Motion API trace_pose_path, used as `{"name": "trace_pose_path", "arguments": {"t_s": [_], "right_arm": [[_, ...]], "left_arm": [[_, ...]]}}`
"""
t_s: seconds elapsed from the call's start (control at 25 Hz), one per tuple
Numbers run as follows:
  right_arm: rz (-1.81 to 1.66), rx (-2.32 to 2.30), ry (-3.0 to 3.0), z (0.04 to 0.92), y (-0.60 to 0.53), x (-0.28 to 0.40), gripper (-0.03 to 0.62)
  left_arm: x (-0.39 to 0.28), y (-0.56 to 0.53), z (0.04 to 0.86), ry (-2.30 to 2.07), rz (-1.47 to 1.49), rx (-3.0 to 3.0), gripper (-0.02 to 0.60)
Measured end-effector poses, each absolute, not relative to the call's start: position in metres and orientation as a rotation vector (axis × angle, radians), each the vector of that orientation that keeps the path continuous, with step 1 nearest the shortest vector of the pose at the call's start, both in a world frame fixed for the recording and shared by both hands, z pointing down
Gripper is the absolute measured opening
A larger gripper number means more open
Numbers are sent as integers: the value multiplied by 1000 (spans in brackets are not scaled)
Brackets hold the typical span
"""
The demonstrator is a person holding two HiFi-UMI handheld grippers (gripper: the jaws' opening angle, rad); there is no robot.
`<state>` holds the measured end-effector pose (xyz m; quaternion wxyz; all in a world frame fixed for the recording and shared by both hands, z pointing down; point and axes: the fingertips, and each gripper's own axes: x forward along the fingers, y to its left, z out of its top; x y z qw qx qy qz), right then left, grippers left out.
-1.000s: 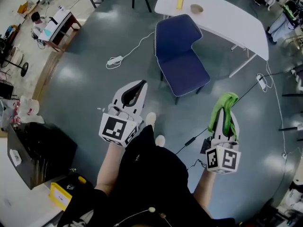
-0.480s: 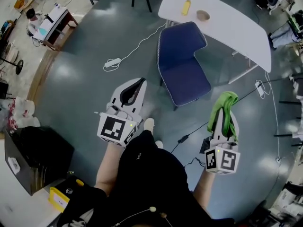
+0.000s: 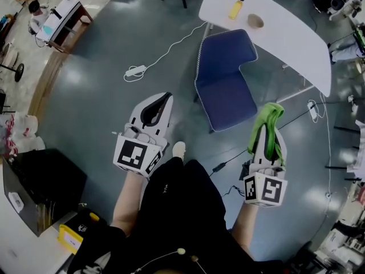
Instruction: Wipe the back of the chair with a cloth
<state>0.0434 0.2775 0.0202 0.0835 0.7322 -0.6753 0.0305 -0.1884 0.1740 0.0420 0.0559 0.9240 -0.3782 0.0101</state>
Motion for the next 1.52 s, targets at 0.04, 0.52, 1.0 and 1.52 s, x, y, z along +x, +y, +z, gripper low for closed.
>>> {"name": "trace_pose_path", "arguments": {"t_s": [0.04,0.52,1.0,1.52], "right_arm": [[98,2182,-2020,21,274,42,54],[105,2203,-2044,28,229,63,54],[87,2129,-2137,30,123,117,54],[101,1959,-2197,94,13,143,54]], "left_arm": [[-189,171,44,-1142,34,2804,6],[-163,129,44,-1125,53,2840,6],[-106,54,42,-1186,101,2817,6],[-71,17,90,-1199,212,2743,6]]}}
